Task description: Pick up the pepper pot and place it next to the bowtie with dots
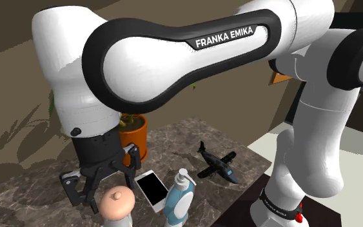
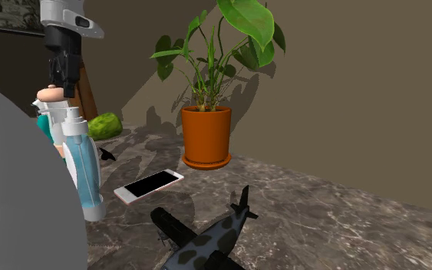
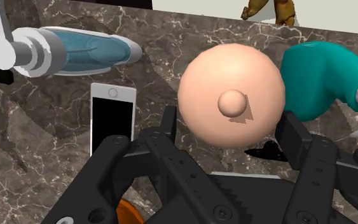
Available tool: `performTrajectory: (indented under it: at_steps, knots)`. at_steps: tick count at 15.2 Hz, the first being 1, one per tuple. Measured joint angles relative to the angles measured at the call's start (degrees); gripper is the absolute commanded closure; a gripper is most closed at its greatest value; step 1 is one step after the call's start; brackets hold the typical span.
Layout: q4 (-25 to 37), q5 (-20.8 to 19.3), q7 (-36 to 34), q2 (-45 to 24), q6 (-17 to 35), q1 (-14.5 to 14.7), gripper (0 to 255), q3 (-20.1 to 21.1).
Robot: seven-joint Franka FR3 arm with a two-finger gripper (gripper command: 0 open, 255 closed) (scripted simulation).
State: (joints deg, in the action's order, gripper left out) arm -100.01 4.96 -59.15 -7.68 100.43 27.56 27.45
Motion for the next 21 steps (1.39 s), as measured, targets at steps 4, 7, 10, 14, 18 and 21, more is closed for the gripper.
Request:
performTrajectory:
  at_steps: [4, 7, 10, 14, 18, 21]
  knots:
    - [-2.7, -0.2, 0.2, -0.5, 3.2, 0.1, 255, 0.0]
    - [-4.5, -0.3, 0.4, -1.0, 5.3, 0.0, 255, -0.1]
    - [-6.4, -0.4, 0.6, -1.2, 7.5, 0.1, 255, -0.1]
    - [-8.1, -0.9, 0.5, -2.4, 10.2, 0.2, 255, -0.2]
    - [-8.8, -1.1, 0.4, -2.9, 11.4, 0.3, 255, -0.2]
    - [-8.9, -1.1, 0.4, -2.9, 11.5, 0.3, 255, -0.2]
